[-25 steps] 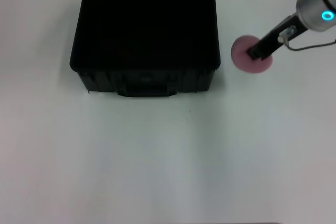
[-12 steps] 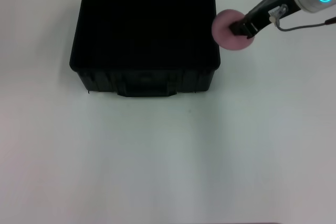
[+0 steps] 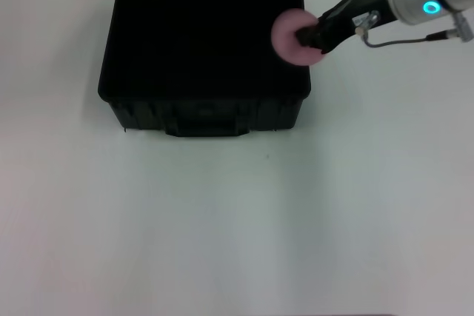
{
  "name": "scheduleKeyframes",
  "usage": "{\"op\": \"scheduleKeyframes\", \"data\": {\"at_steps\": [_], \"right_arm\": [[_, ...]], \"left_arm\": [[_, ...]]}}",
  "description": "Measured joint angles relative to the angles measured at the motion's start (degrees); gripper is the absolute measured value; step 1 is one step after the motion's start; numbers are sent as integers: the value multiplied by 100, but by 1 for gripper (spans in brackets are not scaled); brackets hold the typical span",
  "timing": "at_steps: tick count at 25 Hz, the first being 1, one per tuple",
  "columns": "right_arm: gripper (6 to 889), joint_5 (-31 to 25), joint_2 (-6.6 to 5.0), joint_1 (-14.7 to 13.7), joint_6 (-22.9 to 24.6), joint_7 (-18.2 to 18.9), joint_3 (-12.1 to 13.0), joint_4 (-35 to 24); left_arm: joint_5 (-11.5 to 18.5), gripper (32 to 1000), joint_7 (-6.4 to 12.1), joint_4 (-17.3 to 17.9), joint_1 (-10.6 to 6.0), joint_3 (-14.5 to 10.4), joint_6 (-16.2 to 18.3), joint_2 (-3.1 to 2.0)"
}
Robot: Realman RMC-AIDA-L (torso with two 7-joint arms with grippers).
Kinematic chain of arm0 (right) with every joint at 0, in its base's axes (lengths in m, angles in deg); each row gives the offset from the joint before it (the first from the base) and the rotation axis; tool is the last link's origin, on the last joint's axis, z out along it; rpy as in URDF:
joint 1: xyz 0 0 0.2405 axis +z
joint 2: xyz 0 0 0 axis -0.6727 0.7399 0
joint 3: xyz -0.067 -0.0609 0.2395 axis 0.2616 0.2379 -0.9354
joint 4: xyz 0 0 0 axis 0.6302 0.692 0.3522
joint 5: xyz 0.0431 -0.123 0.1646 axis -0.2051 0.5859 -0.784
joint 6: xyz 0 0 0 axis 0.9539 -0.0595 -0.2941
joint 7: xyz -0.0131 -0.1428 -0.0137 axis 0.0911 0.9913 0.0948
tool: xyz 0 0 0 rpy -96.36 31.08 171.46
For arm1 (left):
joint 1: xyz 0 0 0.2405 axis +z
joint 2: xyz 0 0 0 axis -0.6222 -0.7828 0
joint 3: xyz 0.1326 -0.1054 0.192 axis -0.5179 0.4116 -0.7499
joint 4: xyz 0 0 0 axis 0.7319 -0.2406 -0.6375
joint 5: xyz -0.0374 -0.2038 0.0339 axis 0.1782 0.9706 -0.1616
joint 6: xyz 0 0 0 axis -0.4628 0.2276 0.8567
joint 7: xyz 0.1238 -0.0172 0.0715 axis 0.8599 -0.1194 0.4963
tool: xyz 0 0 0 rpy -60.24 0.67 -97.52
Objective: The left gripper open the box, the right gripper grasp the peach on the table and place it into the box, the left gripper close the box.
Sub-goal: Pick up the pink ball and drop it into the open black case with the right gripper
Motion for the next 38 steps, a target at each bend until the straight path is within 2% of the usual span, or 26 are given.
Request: {"op": "scheduleKeyframes", "data": {"at_steps": [8, 13, 24, 38], "right_arm": [[51, -637, 10, -9, -743, 573, 207, 610], [50, -989, 16, -10, -1315, 876, 548, 992], [50, -1527, 34, -10, -1926, 1436, 739, 1521], [50, -1594, 51, 28, -2276, 1556, 860, 1758]], "left_arm": [[0, 535, 0, 2, -6, 0, 4, 0], [0, 537, 0, 2, -9, 0, 9, 0], [0, 542, 0, 2, -25, 0, 10, 1], [0, 548, 0, 3, -37, 0, 10, 9]]}}
